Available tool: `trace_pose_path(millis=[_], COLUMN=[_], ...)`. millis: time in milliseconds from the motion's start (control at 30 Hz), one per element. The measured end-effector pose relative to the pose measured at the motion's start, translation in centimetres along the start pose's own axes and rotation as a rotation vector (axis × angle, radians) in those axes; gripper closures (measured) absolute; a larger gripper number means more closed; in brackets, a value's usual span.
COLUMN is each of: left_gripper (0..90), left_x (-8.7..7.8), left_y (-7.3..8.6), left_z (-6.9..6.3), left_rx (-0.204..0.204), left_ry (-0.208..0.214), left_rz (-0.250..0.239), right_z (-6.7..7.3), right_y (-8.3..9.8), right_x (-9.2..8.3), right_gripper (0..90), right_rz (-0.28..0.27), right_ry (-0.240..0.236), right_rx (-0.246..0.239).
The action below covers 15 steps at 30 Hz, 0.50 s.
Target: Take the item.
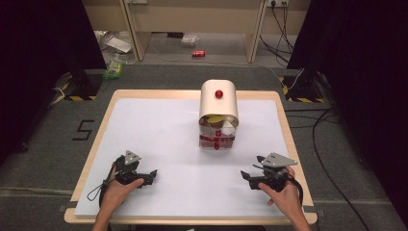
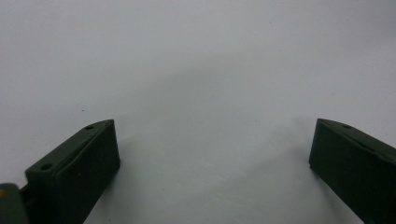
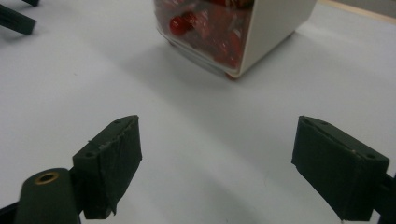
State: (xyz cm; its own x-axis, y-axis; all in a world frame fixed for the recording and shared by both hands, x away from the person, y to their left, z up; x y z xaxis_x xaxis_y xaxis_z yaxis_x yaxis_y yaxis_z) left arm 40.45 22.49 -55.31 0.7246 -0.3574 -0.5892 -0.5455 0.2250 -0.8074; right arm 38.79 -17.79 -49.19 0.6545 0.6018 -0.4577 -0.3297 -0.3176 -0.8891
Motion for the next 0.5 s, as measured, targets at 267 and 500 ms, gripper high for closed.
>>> trace_pose_path(millis=[267, 500], left_gripper=[0.9, 0.9], left_x=[0.0, 0.0], left_y=[0.0, 0.0], left_z=[0.0, 0.0], left_rx=[-0.001, -0.002], left_ry=[0.002, 0.002], left_rz=[-0.001, -0.002], right_z=[1.7, 2.2], right_y=[-3.4, -5.0], right_x=[0.8, 0.8], right_gripper=[18.2, 19.6], right_rz=[-0.025, -0.037], right_ry=[-0.033, -0.045], right_rx=[-0.031, -0.038])
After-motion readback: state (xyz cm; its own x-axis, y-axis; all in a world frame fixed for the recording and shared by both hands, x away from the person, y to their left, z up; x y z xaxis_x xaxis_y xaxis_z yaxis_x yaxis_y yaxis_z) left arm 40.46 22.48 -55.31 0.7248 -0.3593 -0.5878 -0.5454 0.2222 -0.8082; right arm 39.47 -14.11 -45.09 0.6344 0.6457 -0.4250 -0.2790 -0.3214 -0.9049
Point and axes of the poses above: each handheld gripper's, and its own axes: x roughly forward along the jaws, y roughly out of its underside, z roughly to its left, the point moved 7 cm from there along x, roughly forward along the jaws, and after that the axes turned 7 degrees about -z, right-handed, at the moved point
